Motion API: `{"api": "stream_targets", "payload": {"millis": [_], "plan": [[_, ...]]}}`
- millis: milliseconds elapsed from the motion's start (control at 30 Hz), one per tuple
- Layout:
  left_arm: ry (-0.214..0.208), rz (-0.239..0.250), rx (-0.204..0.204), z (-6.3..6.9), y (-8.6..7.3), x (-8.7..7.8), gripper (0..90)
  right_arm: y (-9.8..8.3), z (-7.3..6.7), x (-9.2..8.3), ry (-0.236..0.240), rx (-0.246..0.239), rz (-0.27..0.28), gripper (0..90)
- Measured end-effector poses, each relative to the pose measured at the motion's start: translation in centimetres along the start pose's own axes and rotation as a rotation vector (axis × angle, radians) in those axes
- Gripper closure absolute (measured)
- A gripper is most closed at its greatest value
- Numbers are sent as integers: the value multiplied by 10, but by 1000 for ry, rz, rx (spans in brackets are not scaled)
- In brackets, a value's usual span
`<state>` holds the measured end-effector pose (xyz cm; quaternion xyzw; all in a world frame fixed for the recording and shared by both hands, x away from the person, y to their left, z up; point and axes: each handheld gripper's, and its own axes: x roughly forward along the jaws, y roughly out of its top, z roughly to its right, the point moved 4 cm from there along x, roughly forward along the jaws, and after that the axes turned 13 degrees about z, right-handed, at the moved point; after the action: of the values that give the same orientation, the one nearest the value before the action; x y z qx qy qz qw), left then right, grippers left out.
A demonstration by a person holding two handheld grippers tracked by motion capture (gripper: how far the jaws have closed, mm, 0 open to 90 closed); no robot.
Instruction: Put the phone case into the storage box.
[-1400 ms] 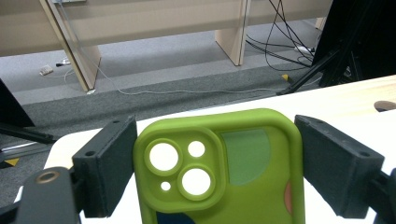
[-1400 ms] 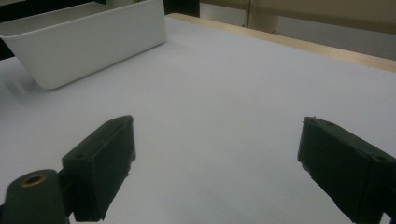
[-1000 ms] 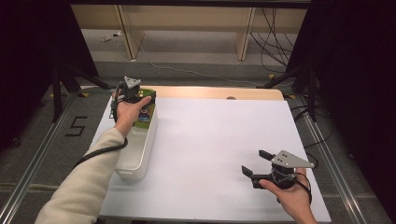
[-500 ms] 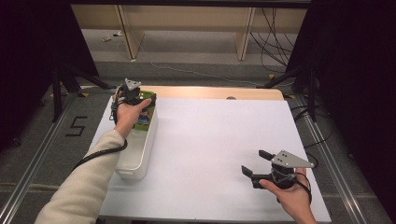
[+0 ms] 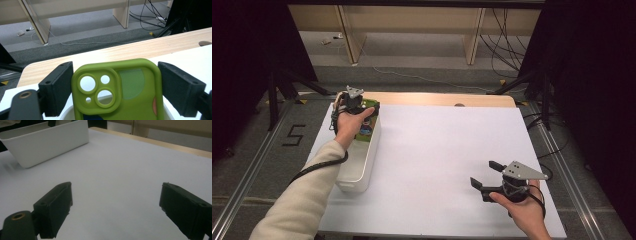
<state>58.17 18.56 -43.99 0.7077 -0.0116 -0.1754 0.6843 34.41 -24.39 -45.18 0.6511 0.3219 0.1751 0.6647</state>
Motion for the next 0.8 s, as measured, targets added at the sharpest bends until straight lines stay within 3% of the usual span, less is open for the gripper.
{"api": "stream_targets", "payload": {"millis": [800], "plan": [[-9,-10,-2,1,-6,-3,158,0,-1,0,3,2,2,125]]}}
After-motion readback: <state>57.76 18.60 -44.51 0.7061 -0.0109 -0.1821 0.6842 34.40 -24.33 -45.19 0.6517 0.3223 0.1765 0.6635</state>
